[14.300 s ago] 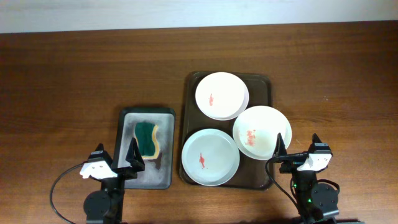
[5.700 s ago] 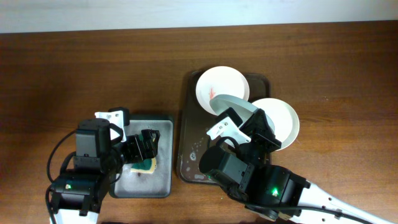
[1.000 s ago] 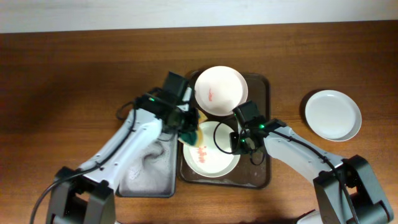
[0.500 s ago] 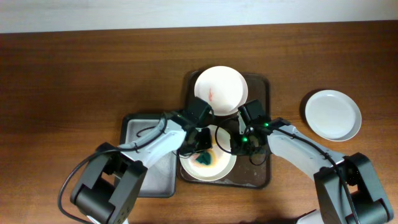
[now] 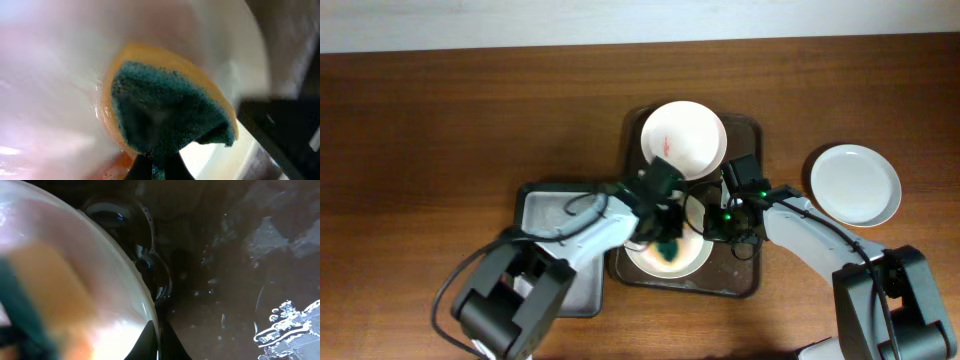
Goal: Clean dirty plates on tray and stack at the side
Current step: 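Scrub the held plate with the sponge in the left gripper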
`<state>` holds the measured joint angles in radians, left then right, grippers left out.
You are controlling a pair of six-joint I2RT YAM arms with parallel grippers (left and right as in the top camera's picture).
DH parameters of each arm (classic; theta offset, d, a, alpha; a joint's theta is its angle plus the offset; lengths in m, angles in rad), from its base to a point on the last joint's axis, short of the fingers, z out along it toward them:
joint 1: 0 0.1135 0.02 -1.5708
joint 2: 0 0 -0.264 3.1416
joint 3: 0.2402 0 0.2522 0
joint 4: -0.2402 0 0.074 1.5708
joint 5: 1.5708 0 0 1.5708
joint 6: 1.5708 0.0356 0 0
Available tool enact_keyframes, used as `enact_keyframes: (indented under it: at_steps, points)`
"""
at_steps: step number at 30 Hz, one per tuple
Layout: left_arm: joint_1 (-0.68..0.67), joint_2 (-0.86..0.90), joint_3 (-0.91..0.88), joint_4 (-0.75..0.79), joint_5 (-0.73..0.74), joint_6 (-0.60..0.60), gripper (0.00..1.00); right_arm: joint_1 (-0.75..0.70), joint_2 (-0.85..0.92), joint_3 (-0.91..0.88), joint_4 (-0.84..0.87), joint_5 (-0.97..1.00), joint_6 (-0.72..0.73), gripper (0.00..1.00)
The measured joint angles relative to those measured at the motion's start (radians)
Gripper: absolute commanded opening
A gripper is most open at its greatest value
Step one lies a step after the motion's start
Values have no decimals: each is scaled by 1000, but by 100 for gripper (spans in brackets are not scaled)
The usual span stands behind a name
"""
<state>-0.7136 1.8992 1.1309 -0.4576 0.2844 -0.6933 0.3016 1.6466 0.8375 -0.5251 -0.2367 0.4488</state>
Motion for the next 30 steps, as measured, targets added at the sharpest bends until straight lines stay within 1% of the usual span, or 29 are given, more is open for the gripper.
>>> enact_keyframes:
  at_steps: [2,5,8,13,17,20,22,26,28,29,30]
  points:
    - [-42,3,0,4,37,-4,0,0,0,0,2,0,9,4]
    - [-48,4,0,-13,60,-7,0,0,0,0,2,0,15,4]
    - [-31,3,10,-97,51,-7,0,7,0,-4,6,-18,19,4]
    - [85,-3,39,-291,-51,-7,0,19,2,-4,14,-38,24,4]
    - [184,-5,64,-381,-148,-7,0,19,2,-4,16,-40,26,4]
    - [187,8,105,-427,-182,-6,0,19,2,-4,28,-51,26,4]
    - [192,22,148,-451,-167,24,0,19,2,-4,27,-48,25,4]
    - [217,5,226,-472,-61,151,0,13,-1,-3,10,-26,-13,4]
    - [224,-36,229,-490,-44,183,0,12,-23,-4,-16,-12,-61,4]
    - [236,-116,231,-536,-50,220,0,12,-36,-4,-24,-8,-80,4]
    - [245,-150,235,-570,-69,230,0,12,-50,-4,-29,-4,-95,4]
